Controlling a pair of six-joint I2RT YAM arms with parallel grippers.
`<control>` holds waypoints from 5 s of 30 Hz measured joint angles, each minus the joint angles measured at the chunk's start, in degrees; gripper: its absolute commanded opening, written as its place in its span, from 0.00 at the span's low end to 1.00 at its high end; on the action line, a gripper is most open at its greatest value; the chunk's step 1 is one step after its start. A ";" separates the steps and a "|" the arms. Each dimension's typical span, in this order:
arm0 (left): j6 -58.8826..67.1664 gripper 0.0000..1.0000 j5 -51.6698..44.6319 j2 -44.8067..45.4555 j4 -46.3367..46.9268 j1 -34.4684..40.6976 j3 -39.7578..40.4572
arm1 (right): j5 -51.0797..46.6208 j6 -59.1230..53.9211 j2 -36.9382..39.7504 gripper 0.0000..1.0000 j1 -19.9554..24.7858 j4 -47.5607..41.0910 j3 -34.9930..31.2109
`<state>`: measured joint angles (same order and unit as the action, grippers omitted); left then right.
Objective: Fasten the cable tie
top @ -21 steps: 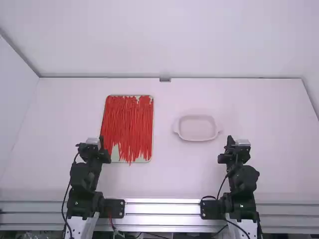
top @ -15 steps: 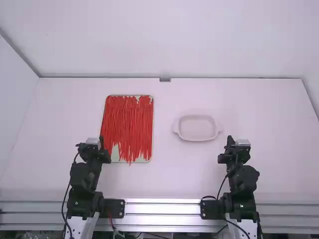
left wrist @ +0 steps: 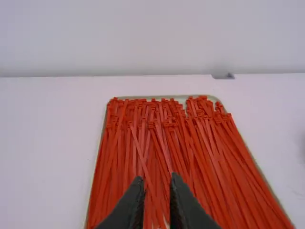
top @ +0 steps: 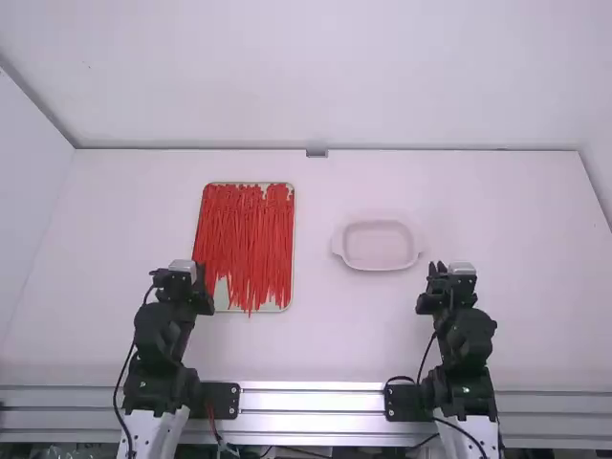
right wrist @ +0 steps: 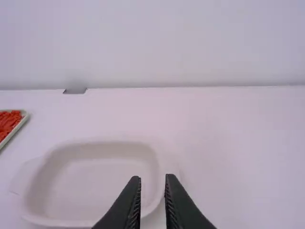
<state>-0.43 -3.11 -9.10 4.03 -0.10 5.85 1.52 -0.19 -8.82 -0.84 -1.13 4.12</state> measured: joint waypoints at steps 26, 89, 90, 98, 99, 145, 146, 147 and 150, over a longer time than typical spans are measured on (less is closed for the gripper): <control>-7.85 0.67 -4.87 -39.04 18.67 -0.50 27.67 | 4.72 1.31 -32.39 0.68 -5.27 -3.82 19.65; -14.84 0.99 -6.01 -79.43 45.51 2.16 76.63 | 7.30 2.78 -54.49 0.98 -12.55 -6.80 33.75; -14.78 0.99 -5.81 -80.32 45.57 2.34 77.40 | 7.30 2.78 -54.49 0.98 -12.55 -6.80 33.75; -14.75 1.00 -5.18 -92.94 47.50 3.21 86.16 | 7.30 2.82 -54.51 0.98 -12.55 -6.82 33.77; -14.75 0.99 -5.18 -94.57 47.28 3.21 87.03 | 7.32 2.82 -54.49 0.98 -12.55 -6.84 33.77; -20.15 0.74 -11.23 -117.68 22.36 11.41 91.19 | 7.32 2.78 -54.49 0.98 -12.55 -8.09 33.77; -20.24 0.73 -11.23 -117.70 22.34 11.41 91.19 | 7.30 2.80 -54.49 0.98 -12.55 -8.11 33.77; -20.41 0.71 -11.26 -117.74 22.23 11.41 91.19 | 7.30 2.78 -54.49 0.98 -12.55 -8.11 33.77; -20.68 0.69 -11.23 -117.74 22.03 11.41 91.19 | 7.28 2.73 -54.49 0.98 -12.55 -8.09 33.77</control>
<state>-21.10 -14.35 -126.85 26.06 11.31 97.03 8.80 2.55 -63.31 -13.39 -9.21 37.89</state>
